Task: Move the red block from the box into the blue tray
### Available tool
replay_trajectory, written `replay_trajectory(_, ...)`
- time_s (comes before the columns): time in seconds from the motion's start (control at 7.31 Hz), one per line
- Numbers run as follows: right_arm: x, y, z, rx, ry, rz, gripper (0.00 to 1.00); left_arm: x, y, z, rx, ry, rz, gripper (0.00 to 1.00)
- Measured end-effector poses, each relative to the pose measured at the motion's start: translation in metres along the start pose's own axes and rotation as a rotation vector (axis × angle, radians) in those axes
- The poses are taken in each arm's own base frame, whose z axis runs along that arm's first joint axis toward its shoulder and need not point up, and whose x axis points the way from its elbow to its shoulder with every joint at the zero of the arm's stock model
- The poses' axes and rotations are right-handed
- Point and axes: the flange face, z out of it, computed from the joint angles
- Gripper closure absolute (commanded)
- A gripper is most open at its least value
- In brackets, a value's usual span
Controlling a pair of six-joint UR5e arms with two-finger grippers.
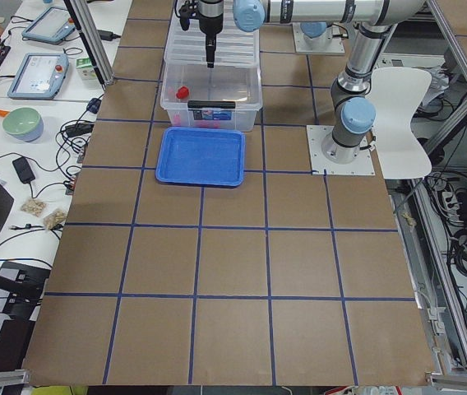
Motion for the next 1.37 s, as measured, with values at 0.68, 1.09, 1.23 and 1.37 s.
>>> replay_trajectory(0.68,-0.002,-0.001,-0.01,0.008,-0.006,0.001,0.0,0.0,0.012,0.135,0.015,0.031,0.122,0.0)
replay_trajectory(1.09,-0.004,-0.01,-0.035,0.014,-0.007,-0.011,0.0,0.002,0.012,0.19,0.039,0.026,0.296,0.0)
replay_trajectory(1.23,-0.001,-0.015,-0.063,0.011,-0.013,-0.011,0.0,0.003,0.008,0.202,0.044,0.025,0.311,0.0)
replay_trajectory(1.37,-0.001,-0.018,-0.1,0.005,-0.025,-0.009,0.0,0.004,0.005,0.212,0.046,0.025,0.316,0.0)
